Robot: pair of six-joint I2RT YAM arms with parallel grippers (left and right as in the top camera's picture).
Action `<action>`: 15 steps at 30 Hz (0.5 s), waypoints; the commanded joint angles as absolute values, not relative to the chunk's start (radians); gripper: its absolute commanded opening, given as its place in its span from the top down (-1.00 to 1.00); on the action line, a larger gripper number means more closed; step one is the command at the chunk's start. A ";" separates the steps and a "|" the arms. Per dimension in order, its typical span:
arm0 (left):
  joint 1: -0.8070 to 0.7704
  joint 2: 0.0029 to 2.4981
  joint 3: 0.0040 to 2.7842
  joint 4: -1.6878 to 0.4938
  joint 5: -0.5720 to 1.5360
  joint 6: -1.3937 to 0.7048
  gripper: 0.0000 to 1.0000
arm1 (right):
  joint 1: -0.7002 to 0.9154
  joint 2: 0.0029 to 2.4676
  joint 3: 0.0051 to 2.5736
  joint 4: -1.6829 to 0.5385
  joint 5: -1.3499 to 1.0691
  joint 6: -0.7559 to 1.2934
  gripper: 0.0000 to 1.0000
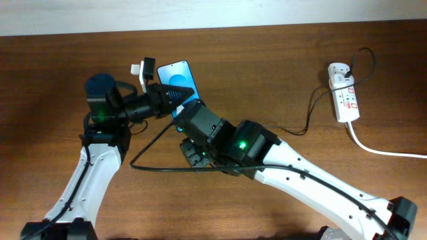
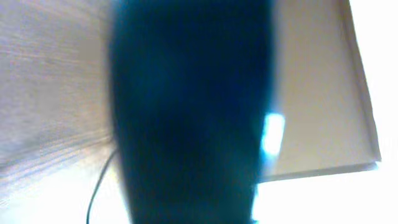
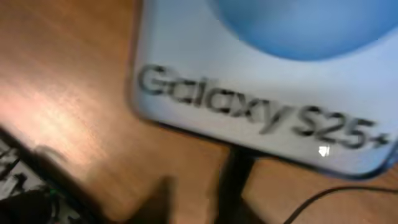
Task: Plug charger to phone and switch on socket
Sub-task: 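Lower the plugged phone with the left gripper toward the table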
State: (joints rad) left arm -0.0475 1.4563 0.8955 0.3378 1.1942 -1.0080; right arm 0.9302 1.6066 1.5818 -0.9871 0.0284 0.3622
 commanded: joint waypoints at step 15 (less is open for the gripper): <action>-0.287 1.738 1.156 0.057 0.915 -0.694 1.00 | 0.664 1.254 1.673 -1.161 0.304 0.326 -0.96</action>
